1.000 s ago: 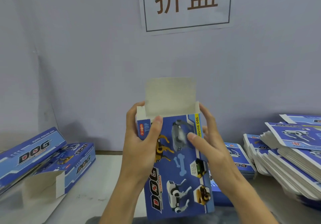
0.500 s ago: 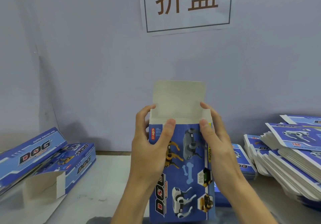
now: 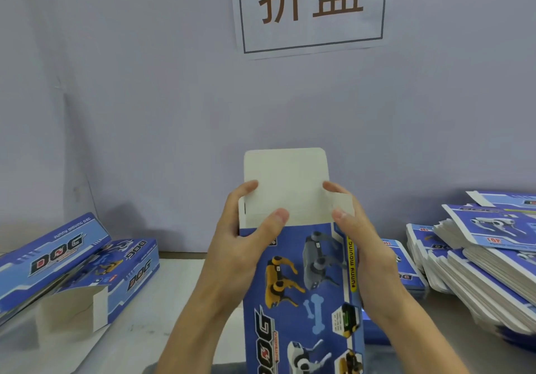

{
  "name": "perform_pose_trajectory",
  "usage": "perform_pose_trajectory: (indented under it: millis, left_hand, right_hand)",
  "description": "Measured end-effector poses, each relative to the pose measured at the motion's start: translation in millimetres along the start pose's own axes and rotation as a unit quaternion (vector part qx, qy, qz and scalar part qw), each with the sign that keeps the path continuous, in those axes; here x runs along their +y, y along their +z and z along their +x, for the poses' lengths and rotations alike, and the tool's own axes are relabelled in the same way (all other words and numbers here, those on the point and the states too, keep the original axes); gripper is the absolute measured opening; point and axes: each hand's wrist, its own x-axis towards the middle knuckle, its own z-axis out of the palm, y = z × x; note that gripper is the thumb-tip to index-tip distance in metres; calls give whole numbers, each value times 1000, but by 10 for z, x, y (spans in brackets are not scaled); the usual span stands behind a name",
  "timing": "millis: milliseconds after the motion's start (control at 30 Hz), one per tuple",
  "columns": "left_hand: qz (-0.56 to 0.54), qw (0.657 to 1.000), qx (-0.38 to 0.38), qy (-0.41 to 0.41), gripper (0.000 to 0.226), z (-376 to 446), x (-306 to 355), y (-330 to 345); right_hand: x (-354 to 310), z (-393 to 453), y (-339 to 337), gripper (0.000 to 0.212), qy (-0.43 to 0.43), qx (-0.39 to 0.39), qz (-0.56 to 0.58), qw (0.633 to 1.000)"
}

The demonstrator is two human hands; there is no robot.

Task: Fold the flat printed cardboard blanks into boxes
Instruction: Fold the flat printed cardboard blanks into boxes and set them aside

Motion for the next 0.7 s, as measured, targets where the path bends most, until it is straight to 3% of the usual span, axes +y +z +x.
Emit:
perform_pose_trajectory:
  millis: [133, 267, 333, 433, 567, 700]
  left_hand:
    - [15, 1000, 10, -3, 66, 4, -36, 67]
    - [93, 995, 32, 33, 43, 38, -65, 51]
    - [115, 992, 39, 35, 53, 35, -74, 38]
    - [115, 992, 45, 18, 62, 19, -75, 27]
    - [126, 991, 33, 19, 39, 38, -105, 36]
    - [88, 996, 20, 20, 26, 25, -67, 70]
  right_hand:
    - [-36, -47, 15, 48, 12, 7, 23, 1000]
    - [-32, -66, 54, 41, 45, 27, -20, 998]
    - [-18, -73, 58, 39, 52, 33, -39, 997]
    - [-28, -59, 71, 55, 48, 48, -60, 996]
    - [-18, -7, 64, 31, 64, 48, -112, 990]
    - [34, 18, 53, 21, 93, 73, -88, 989]
